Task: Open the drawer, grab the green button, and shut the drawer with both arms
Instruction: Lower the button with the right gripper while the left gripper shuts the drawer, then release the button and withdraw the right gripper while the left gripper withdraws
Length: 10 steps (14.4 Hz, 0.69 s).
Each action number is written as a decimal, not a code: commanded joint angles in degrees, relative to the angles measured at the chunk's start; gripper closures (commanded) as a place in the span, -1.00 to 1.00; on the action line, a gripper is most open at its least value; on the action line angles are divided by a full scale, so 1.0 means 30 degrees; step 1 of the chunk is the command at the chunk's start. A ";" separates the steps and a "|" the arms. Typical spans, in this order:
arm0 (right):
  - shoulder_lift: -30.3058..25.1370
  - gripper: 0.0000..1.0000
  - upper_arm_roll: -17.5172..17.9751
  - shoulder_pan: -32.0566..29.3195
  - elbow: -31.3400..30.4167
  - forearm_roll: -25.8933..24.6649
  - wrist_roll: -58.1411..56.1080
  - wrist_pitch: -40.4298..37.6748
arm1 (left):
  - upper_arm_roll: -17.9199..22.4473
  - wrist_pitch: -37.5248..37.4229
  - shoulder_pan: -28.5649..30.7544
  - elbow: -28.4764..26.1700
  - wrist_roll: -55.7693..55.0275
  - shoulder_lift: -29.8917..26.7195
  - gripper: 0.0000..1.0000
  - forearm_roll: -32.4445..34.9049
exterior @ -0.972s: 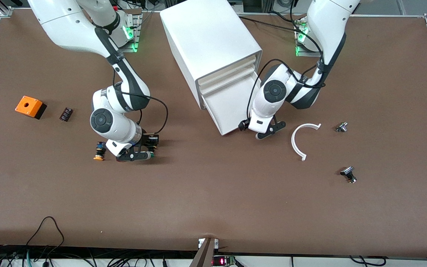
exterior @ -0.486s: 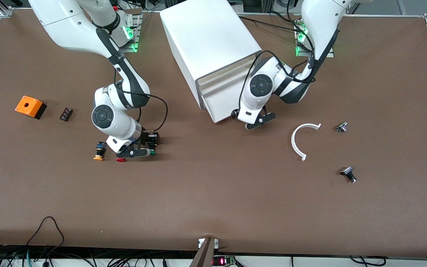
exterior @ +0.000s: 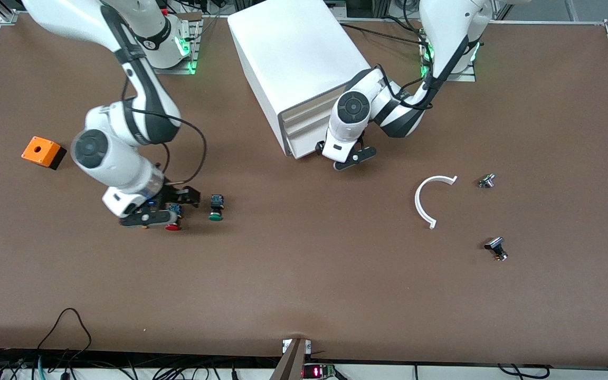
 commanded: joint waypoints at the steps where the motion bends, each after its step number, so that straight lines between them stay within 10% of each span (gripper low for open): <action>1: -0.1290 -1.00 -0.0733 -0.0099 -0.0110 0.0128 -0.1527 -0.0498 | -0.0525 -0.0191 0.0014 -0.0248 -0.0393 -0.0145 -0.99 -0.0030; 10: -0.4401 -1.00 -0.2288 -0.0303 0.3570 -0.1484 -0.2237 -0.8600 | -0.1258 -0.0337 -0.0074 -0.0248 -0.0042 0.0149 -0.99 -0.0558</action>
